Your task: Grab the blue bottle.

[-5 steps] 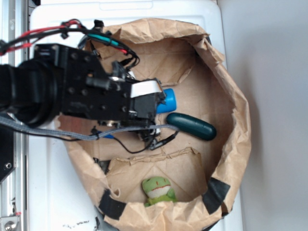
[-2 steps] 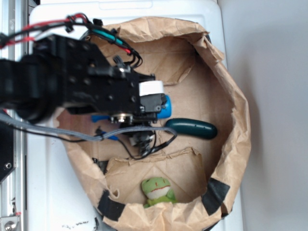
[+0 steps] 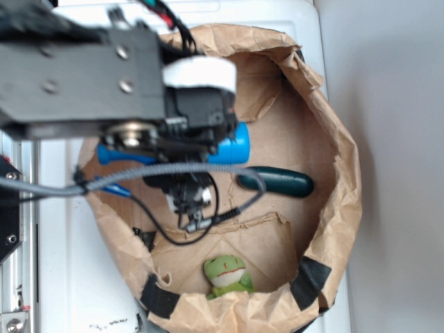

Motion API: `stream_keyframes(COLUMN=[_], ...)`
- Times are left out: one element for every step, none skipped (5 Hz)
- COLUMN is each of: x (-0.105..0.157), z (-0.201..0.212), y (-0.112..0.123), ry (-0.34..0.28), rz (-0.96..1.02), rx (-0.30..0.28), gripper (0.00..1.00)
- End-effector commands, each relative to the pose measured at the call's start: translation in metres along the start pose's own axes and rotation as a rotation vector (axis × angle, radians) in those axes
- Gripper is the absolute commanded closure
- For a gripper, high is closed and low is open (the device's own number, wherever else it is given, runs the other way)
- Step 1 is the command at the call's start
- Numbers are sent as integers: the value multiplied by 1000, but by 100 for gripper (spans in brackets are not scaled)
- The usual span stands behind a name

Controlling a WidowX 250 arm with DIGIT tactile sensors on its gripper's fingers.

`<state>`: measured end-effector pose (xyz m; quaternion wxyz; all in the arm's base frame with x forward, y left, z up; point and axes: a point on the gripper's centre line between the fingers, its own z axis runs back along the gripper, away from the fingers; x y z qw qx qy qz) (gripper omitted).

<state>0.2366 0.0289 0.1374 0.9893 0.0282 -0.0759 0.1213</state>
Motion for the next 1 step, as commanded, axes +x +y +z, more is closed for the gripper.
stream_keyframes(x=[3], z=[21], y=[-7], ry=[-93], rz=[-68], rx=[48], gripper=[100])
